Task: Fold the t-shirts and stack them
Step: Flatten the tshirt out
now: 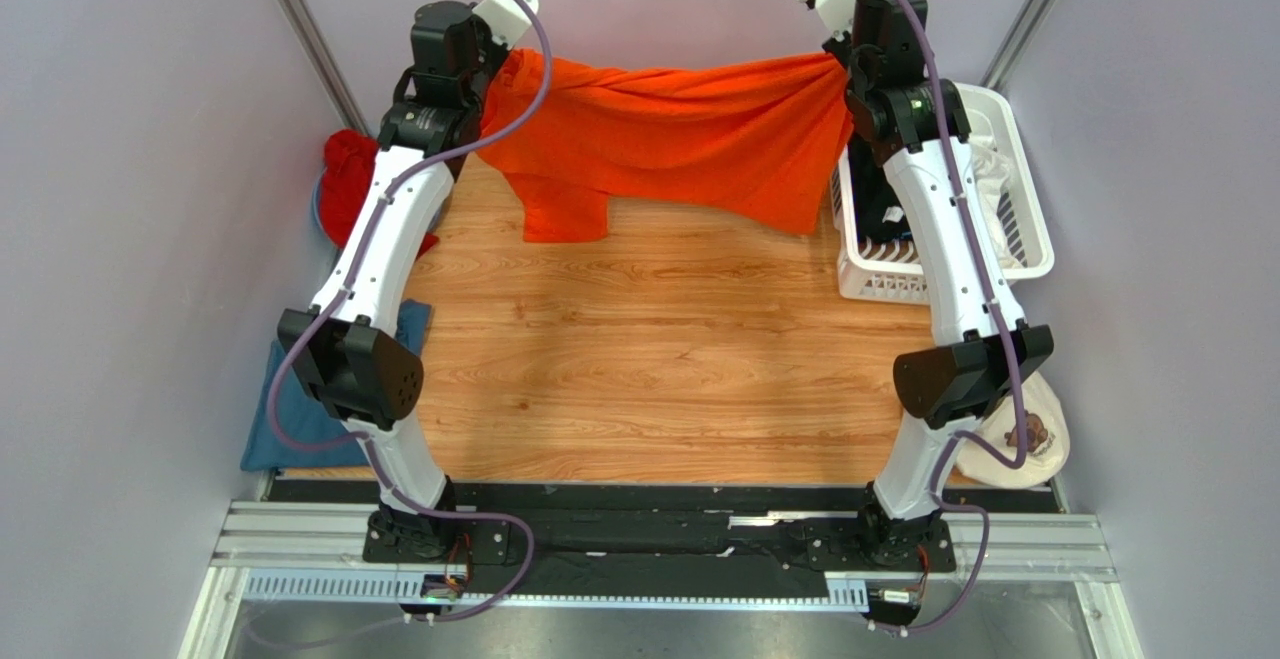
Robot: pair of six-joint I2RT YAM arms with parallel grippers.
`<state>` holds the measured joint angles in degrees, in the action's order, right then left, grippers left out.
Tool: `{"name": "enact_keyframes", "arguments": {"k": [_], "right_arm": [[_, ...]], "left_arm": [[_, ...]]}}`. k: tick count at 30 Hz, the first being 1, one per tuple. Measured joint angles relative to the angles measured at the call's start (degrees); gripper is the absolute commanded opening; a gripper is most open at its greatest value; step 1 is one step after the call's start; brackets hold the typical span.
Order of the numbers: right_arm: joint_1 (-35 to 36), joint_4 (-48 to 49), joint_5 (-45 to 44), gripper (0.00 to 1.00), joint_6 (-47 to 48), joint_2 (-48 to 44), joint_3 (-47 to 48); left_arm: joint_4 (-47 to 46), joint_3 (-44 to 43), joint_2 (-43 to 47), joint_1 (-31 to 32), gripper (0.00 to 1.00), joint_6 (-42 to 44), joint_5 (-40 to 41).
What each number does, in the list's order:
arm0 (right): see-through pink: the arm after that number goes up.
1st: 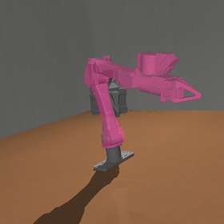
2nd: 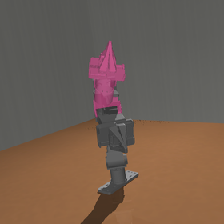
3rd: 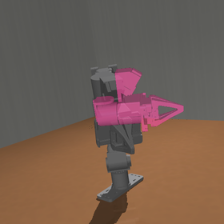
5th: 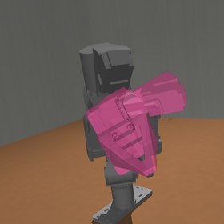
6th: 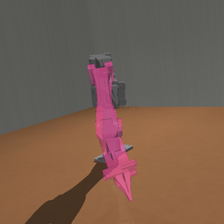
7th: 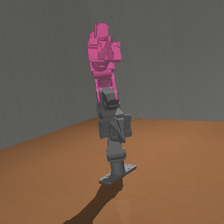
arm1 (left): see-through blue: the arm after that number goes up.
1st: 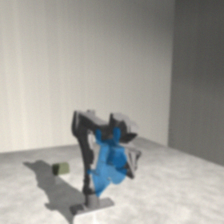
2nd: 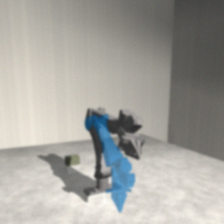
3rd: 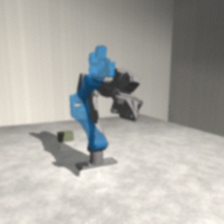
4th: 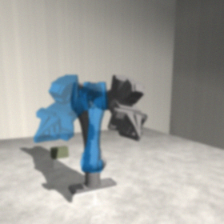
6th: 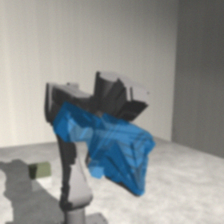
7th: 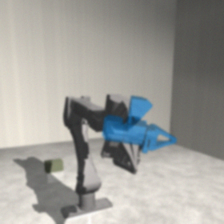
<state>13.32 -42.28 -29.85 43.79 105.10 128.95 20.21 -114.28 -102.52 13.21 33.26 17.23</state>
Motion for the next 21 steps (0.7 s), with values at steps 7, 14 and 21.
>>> {"name": "enact_keyframes", "arguments": {"k": [7,14,21], "right_arm": [[-0.02,2.14,1.99,0.00,-1.86,-6.29,-14.03],[0.00,0.39,5.44,0.00,-4.63,-18.49,-30.25],[-0.04,0.98,5.14,0.00,-4.70,-20.74,-24.79]], "left_arm": [[-2.12,14.38,7.43,-0.24,0.00,0.11,-1.97],[-2.69,32.81,17.79,-0.20,0.00,1.81,-4.13],[-0.55,22.05,17.22,-0.22,0.00,1.88,-3.87]]}}
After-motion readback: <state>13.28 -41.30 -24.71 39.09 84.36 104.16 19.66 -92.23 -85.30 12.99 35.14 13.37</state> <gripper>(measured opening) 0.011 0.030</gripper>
